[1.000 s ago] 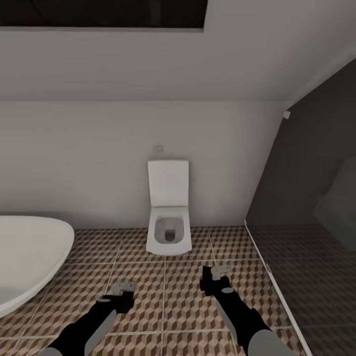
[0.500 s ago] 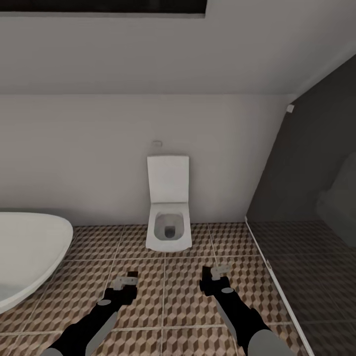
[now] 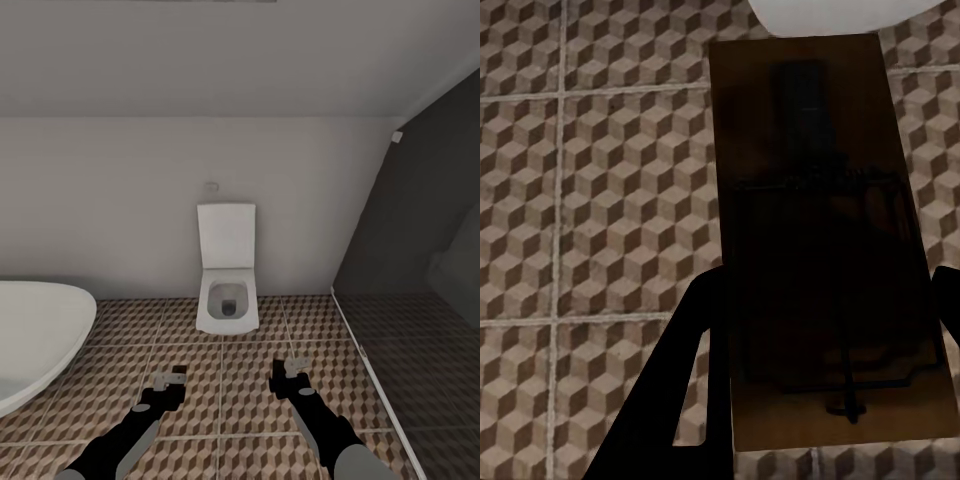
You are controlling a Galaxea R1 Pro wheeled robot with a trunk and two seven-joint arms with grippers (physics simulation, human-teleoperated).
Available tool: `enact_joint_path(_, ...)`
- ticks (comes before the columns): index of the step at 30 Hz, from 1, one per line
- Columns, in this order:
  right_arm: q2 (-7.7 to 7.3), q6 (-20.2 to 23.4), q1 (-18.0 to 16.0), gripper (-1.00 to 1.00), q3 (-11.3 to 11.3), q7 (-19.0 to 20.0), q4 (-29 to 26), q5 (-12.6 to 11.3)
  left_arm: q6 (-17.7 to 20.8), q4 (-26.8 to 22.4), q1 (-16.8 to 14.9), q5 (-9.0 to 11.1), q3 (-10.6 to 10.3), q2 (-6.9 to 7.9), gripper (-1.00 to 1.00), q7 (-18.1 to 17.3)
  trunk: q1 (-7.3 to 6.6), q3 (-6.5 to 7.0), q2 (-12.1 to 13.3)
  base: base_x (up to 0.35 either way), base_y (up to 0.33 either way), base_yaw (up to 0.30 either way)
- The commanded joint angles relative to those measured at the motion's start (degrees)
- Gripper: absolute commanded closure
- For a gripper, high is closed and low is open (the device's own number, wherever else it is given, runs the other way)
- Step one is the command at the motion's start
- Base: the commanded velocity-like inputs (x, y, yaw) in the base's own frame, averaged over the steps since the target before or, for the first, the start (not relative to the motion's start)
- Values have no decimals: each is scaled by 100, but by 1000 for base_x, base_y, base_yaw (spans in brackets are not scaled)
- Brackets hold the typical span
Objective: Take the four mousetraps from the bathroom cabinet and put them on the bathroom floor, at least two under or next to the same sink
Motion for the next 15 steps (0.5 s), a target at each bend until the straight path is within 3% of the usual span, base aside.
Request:
enact_joint_path(1, -2, 43, -3, 100, 28, -50, -11, 20, 19, -14, -6, 43, -41, 9, 100, 64, 24, -36, -49, 0, 0, 0)
enact_joint_path(15, -2, 43, -3, 100, 27, -49, -13, 20, 16, -14, -6, 47, -111, 8, 100, 64, 331, -416, -610, 0, 0, 0)
